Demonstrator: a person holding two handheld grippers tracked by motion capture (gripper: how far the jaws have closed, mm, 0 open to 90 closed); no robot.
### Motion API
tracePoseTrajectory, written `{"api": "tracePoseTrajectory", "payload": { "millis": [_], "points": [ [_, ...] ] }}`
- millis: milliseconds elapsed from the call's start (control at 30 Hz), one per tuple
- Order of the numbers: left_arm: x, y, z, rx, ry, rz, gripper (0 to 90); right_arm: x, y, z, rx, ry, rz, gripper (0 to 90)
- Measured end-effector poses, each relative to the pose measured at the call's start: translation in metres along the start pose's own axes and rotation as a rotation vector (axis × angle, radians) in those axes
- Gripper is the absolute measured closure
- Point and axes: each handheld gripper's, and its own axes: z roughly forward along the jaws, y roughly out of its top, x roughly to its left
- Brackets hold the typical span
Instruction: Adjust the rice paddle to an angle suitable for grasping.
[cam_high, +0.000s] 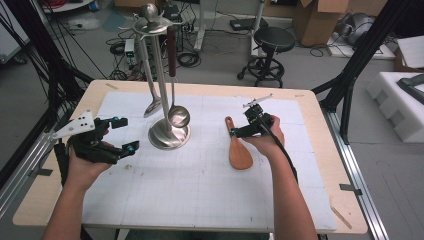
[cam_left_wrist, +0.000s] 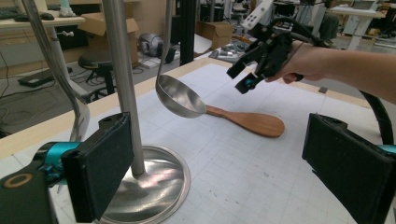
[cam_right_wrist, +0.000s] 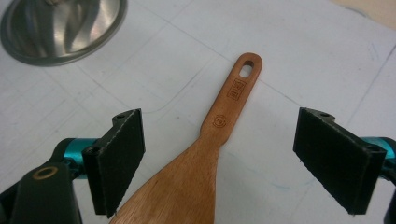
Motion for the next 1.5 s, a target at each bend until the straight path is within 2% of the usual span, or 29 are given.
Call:
{"api": "tracePoseTrajectory", "payload": {
  "millis": [133,300,333,400,533,800,833,967,1100,1200,1367,1500],
  "points": [
    [0.000,0.000,0.001,0.006,0.002,0.005,9.6,0.000,0.004,0.016,0.044,-0.013,0.004,17.2],
    [0.000,0.000,0.001,0.009,0.004,0.011,9.6,-0.001,0.001,0.039,0.107,-0.045,0.008,23.4],
    [0.000,0.000,0.001,0.008,0.004,0.011,9.6,0.000,0.001,0.042,0.126,-0.055,0.015,28.5],
    [0.000,-0.001,0.001,0.009,0.006,0.011,9.6,0.000,-0.001,0.050,0.145,-0.076,0.020,31.5],
    [-0.001,-0.001,0.002,0.012,0.006,0.011,9.6,0.002,-0.003,0.060,0.188,-0.071,0.020,42.6],
    [-0.001,-0.001,0.003,0.020,0.006,0.016,9.6,0.001,-0.005,0.059,0.177,-0.054,0.043,55.2],
    [-0.001,-0.001,0.003,0.020,0.007,0.016,9.6,0.000,-0.005,0.058,0.173,-0.050,0.027,56.1],
    [-0.001,-0.003,0.003,0.024,0.007,0.013,9.6,0.001,-0.006,0.055,0.190,-0.032,0.021,59.7],
    [-0.001,-0.003,0.002,0.024,0.011,0.013,9.6,0.003,-0.009,0.051,0.206,0.006,-0.023,62.2],
    [-0.001,-0.003,0.002,0.021,0.011,0.011,9.6,0.010,-0.011,0.048,0.221,0.029,-0.069,62.7],
    [-0.001,-0.002,0.002,0.018,0.005,0.011,9.6,0.020,-0.020,0.042,0.221,0.099,-0.116,63.5],
    [-0.001,-0.002,0.003,0.022,-0.001,0.014,9.6,0.028,-0.027,0.037,0.226,0.134,-0.162,64.3]
  ]
}}
